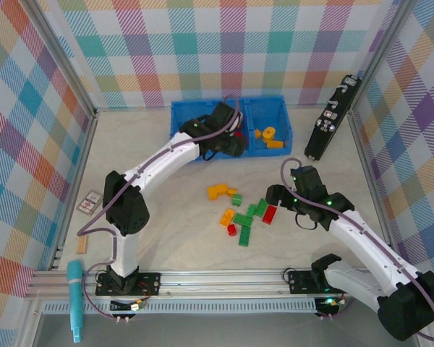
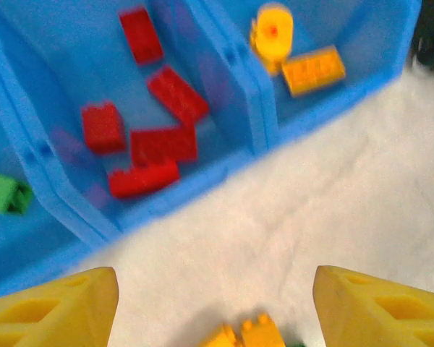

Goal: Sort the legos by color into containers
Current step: Pick up the lego from the center of the table.

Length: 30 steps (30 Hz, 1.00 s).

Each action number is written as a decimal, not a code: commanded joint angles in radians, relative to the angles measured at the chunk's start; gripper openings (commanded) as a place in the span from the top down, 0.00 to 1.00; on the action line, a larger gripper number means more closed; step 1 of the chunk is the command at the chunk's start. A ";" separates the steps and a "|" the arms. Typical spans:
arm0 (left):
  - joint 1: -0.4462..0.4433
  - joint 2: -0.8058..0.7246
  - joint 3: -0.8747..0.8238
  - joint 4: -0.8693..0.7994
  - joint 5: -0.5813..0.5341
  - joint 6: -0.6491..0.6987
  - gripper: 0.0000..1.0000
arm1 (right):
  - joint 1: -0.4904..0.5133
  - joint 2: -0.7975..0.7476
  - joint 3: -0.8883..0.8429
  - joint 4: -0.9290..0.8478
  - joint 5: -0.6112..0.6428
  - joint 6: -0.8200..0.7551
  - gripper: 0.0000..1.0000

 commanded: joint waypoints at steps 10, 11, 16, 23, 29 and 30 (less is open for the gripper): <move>-0.119 0.000 -0.223 -0.093 0.064 -0.187 0.34 | -0.063 0.003 0.023 -0.033 -0.028 -0.052 0.12; -0.124 0.007 -0.223 -0.095 0.067 -0.192 0.35 | -0.065 0.006 0.022 -0.034 -0.032 -0.053 0.13; -0.134 0.037 -0.225 -0.092 0.087 -0.212 0.35 | -0.074 0.021 0.021 -0.032 -0.047 -0.062 0.12; -0.145 0.040 -0.274 -0.074 0.158 -0.277 0.38 | -0.084 0.035 0.028 -0.033 -0.049 -0.078 0.12; -0.167 0.045 -0.305 -0.039 0.193 -0.322 0.39 | -0.093 0.061 0.028 -0.018 -0.065 -0.082 0.12; -0.170 0.050 -0.305 -0.034 0.196 -0.325 0.39 | -0.094 0.064 0.027 -0.016 -0.068 -0.082 0.12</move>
